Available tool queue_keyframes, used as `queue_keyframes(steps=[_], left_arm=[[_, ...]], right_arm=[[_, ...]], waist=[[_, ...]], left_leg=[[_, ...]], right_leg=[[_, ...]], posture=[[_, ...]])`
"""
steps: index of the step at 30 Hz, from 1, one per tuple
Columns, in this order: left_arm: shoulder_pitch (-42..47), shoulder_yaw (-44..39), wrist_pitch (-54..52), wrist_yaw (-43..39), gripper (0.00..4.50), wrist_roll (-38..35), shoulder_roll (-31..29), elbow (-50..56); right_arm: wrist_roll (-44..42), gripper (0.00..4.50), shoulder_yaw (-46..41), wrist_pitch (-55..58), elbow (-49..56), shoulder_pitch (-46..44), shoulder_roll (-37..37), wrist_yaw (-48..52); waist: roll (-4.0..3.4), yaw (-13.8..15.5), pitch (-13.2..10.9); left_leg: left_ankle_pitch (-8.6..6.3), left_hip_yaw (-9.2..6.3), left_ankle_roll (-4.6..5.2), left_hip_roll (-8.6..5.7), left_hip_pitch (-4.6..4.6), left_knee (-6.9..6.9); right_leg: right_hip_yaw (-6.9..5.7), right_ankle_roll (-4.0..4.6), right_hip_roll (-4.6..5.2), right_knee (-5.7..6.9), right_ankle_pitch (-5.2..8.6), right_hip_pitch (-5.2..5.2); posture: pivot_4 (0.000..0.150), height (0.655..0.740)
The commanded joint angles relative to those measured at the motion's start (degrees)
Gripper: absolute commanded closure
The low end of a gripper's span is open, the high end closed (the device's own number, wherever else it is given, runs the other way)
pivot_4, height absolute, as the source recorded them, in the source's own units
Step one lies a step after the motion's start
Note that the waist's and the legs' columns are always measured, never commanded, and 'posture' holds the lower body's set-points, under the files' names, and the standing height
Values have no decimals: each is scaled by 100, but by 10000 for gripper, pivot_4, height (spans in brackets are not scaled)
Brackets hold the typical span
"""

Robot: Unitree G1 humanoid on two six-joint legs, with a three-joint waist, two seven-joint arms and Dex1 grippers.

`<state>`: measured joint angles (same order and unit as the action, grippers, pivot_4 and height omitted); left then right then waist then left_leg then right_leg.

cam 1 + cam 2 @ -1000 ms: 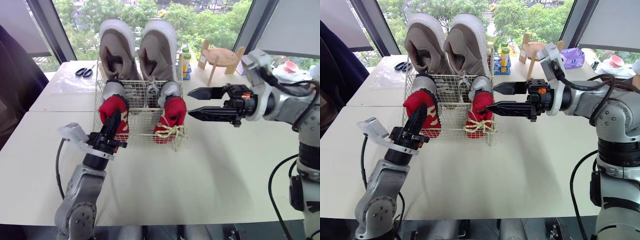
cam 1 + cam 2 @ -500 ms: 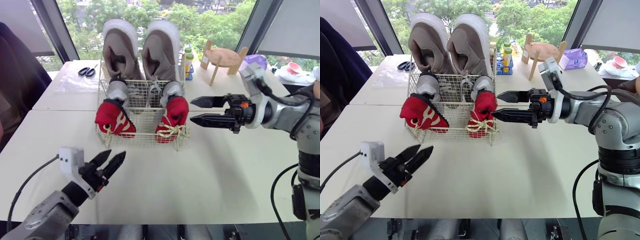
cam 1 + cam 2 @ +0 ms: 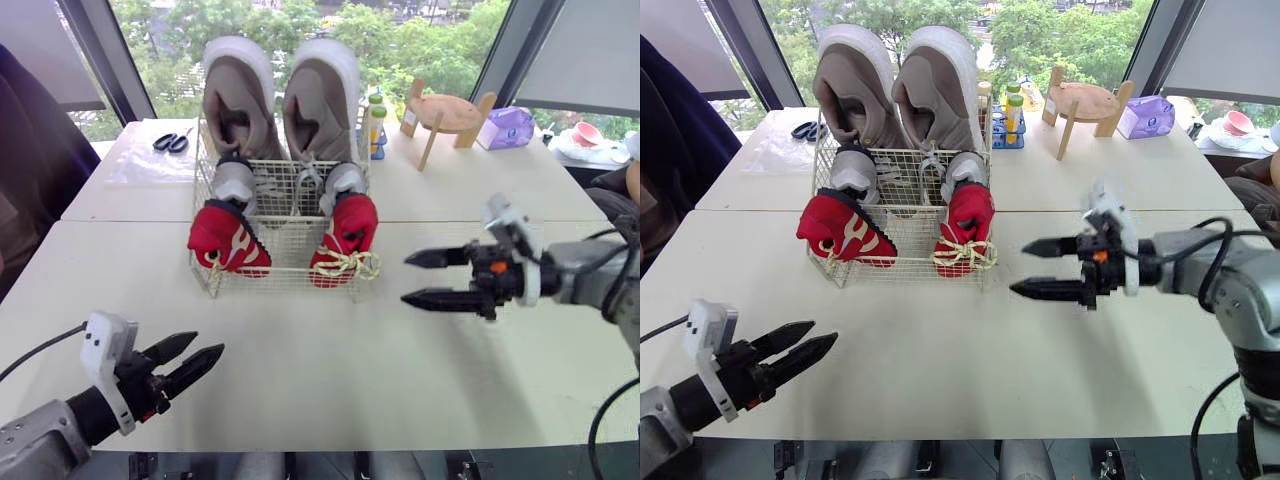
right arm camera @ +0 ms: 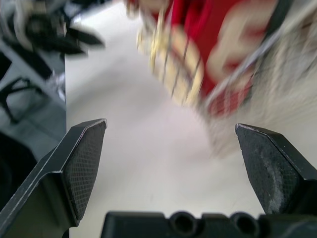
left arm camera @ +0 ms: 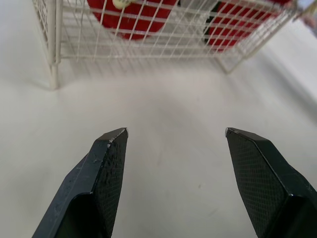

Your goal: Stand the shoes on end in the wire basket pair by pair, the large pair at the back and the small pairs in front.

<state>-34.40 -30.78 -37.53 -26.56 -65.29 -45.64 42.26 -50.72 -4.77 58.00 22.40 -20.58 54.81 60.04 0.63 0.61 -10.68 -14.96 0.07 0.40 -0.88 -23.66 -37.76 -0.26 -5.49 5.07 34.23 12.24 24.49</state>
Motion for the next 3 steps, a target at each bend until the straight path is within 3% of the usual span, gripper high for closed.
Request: queue_keyframes(steps=[1, 3], left_arm=[[100, 18, -1, -311, 12853, 178, -41, -29], [181, 65, -51, -372, 12853, 240, -41, -99]], right_arm=[[281, 0, 270, -212, 346, 420, -10, -80], [411, 0, 393, -304, 383, 671, -55, -137]], waist=[[-1, 6, 0], [-1, 6, 0]], left_leg=[[0, 0, 0, 0, -8, 1], [0, 0, 1, 0, -18, 1]], right_leg=[[0, 0, 1, -1, 0, 6], [2, 1, 3, -2, -1, 14]], posture=[[1500, 7400], [1500, 7400]])
